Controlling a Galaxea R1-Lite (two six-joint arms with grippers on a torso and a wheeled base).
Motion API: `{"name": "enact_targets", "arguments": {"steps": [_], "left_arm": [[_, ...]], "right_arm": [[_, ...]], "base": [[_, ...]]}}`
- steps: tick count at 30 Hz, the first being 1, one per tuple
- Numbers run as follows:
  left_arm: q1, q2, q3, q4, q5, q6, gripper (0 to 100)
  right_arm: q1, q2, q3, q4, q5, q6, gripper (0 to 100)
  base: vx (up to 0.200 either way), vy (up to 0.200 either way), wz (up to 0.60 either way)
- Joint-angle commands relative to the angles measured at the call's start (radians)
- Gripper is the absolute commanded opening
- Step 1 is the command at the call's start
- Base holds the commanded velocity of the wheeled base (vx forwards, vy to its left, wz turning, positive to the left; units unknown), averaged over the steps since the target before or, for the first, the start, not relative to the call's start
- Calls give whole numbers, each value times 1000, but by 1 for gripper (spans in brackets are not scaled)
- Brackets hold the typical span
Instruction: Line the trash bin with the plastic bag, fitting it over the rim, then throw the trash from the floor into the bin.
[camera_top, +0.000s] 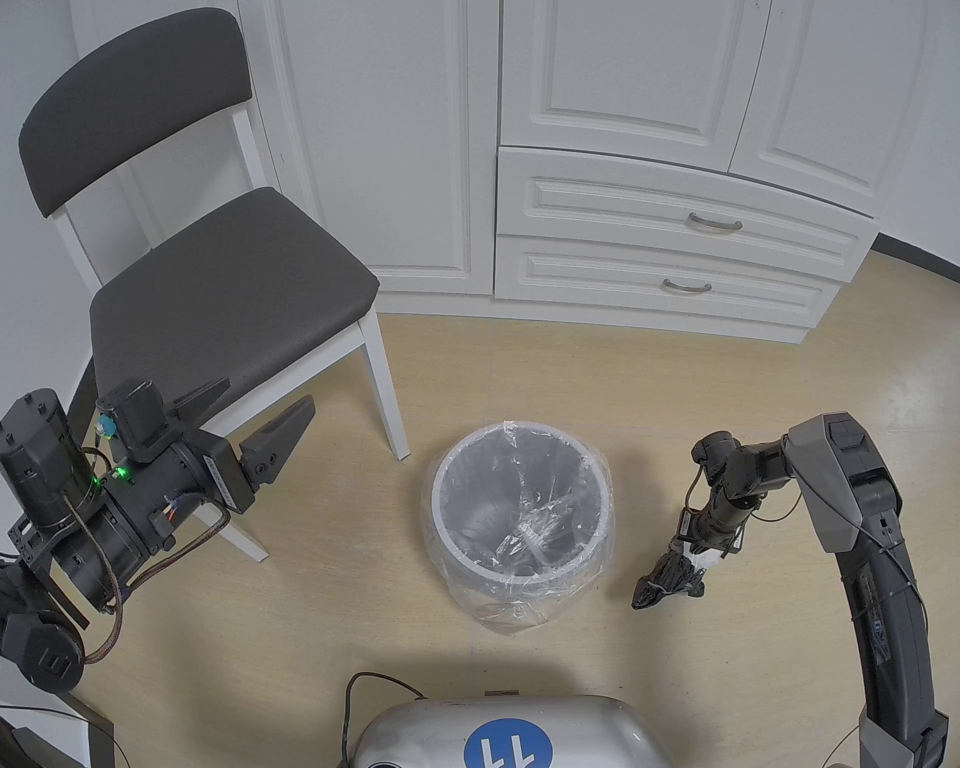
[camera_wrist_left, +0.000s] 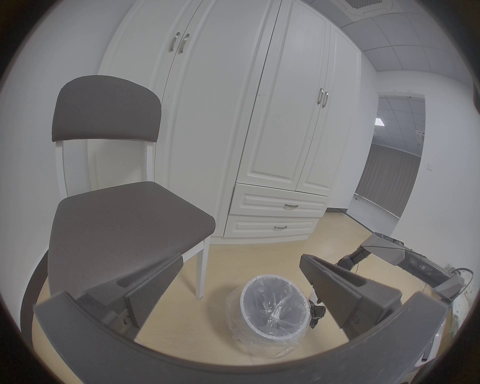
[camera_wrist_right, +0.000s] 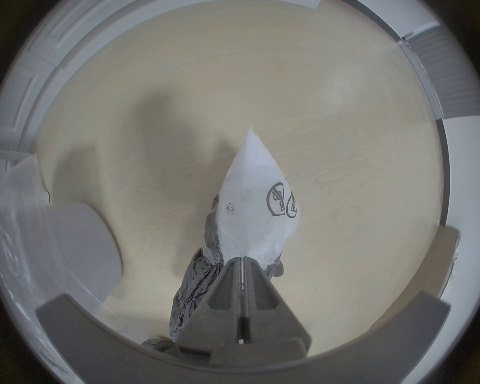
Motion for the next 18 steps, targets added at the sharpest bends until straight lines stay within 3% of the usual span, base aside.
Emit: {"name": "enact_targets", "arguments": {"steps": [1, 5, 9, 18], "left_arm": [[0, -2, -1, 0, -1, 0, 100], [0, -2, 1, 0, -1, 0, 100], [0, -4, 1, -2, -1, 0, 100], [-2, -36, -2, 3, -3, 0, 100]], "right_arm": [[3, -53, 25, 9, -2, 27, 0], [3, -130, 93, -4, 13, 33, 0], [-16, -220, 124, 6, 95, 51, 0], [-27, -381, 134, 89, 165, 76, 0]], "base": [[0, 0, 0], [0, 0, 0], [0, 0, 0], [0, 0, 0]]}}
